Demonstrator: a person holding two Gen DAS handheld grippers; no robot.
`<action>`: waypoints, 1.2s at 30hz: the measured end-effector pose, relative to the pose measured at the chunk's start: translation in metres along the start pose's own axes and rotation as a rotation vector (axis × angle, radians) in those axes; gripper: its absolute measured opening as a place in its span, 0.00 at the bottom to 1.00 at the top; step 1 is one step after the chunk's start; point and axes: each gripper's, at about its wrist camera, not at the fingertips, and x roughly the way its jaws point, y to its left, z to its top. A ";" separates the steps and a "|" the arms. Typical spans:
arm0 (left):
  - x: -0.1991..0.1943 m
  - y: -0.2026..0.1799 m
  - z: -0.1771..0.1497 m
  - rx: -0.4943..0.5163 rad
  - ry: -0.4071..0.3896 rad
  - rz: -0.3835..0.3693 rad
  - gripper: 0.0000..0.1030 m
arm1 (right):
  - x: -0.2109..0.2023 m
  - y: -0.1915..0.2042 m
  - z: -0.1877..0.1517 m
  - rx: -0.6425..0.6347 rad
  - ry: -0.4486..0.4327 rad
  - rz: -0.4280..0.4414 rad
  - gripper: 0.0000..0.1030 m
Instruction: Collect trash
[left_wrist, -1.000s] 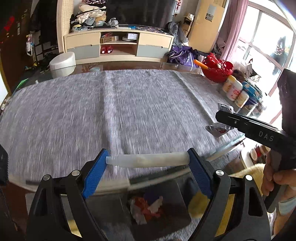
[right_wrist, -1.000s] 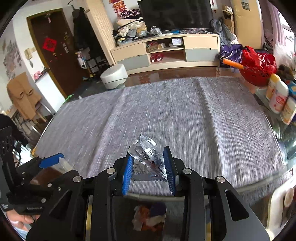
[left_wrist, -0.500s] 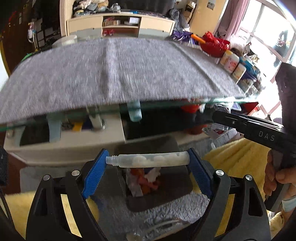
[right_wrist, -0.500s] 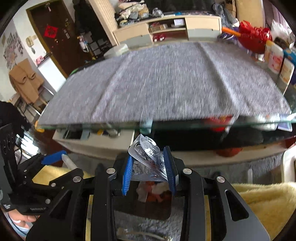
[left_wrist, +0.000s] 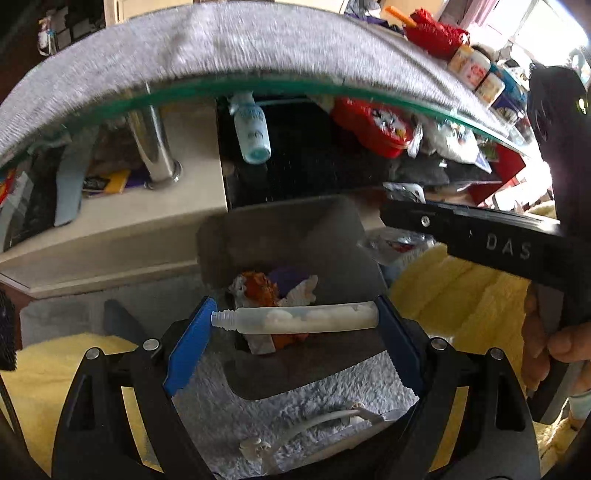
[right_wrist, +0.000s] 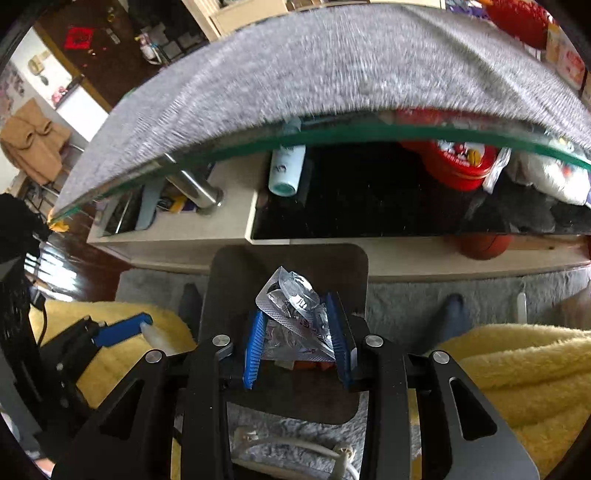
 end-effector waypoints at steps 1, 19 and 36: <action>0.003 0.000 0.000 -0.003 0.007 -0.001 0.79 | 0.003 0.000 0.001 0.001 0.008 0.000 0.34; 0.016 0.012 0.005 -0.053 0.039 0.006 0.92 | 0.006 -0.008 0.016 0.045 0.000 0.007 0.70; -0.093 0.009 0.045 -0.039 -0.258 0.085 0.92 | -0.119 -0.008 0.039 -0.002 -0.356 -0.122 0.97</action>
